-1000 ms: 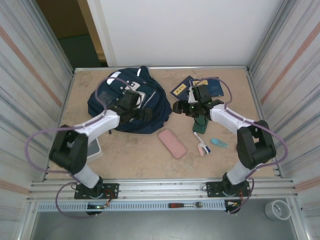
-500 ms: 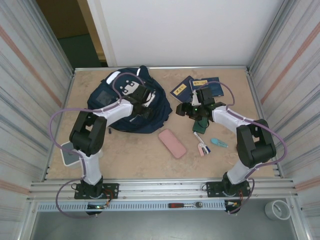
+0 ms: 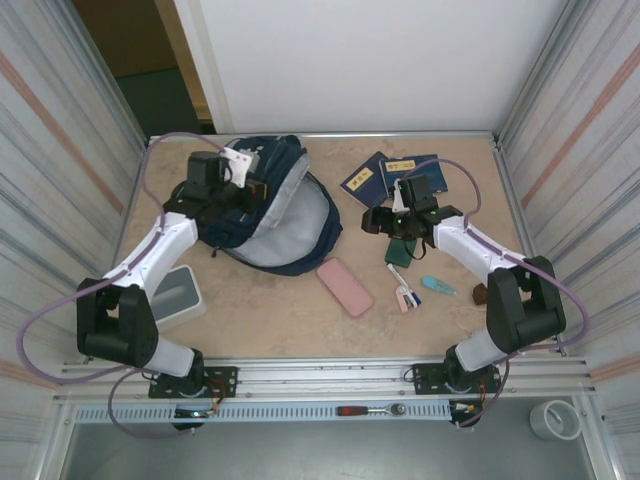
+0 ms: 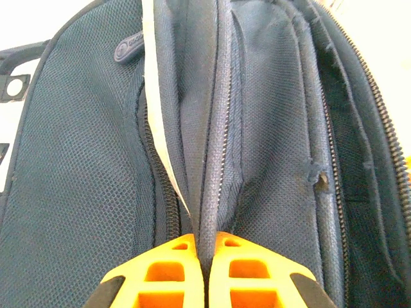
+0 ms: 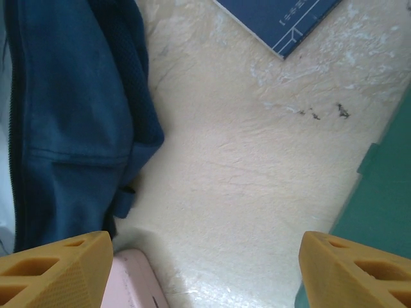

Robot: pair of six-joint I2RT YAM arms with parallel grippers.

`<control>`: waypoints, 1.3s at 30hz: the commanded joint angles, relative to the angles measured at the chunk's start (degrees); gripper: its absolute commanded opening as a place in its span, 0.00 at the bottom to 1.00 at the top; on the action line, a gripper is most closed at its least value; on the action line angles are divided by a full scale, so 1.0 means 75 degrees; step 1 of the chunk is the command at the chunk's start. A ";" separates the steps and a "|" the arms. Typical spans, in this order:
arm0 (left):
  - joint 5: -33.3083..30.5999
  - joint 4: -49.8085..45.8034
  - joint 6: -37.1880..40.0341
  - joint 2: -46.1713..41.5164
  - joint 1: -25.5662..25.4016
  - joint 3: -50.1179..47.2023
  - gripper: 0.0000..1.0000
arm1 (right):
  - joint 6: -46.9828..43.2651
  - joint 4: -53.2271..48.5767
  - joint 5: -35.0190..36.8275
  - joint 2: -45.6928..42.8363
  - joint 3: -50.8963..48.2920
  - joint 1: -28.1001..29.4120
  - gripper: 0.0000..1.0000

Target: Pack books, pencil case, and school supplies into a backpack

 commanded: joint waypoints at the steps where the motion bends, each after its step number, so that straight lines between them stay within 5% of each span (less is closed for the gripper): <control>1: 0.1531 0.1223 -0.0381 -0.0248 0.0192 -0.0006 0.00 | -0.0292 -0.0355 0.0646 -0.0241 -0.0108 0.0053 0.76; 10: 0.1379 0.1328 -0.0487 -0.0003 0.0324 -0.0865 0.03 | 0.0162 -0.0015 0.0981 0.0151 0.0566 -0.1113 0.87; 16: 0.0532 0.0758 -0.0503 0.0243 0.0167 -0.0769 0.48 | 0.1170 0.0630 -0.0168 0.1729 0.1843 -0.2656 0.88; 20: -0.0049 0.1100 -0.1245 -0.0129 0.0031 -0.0998 0.70 | 0.1229 0.0542 0.0205 0.2907 0.3117 -0.3114 0.88; 30: -0.0322 0.1695 -0.1906 -0.0403 -0.0556 -0.1600 0.77 | 0.1391 -0.0229 -0.0868 0.5766 0.5847 -0.3802 0.87; 39: -0.0350 0.1584 -0.2011 0.0090 -0.0919 -0.1364 0.78 | 0.0524 -0.1400 -0.1788 0.6510 0.6973 -0.3693 0.80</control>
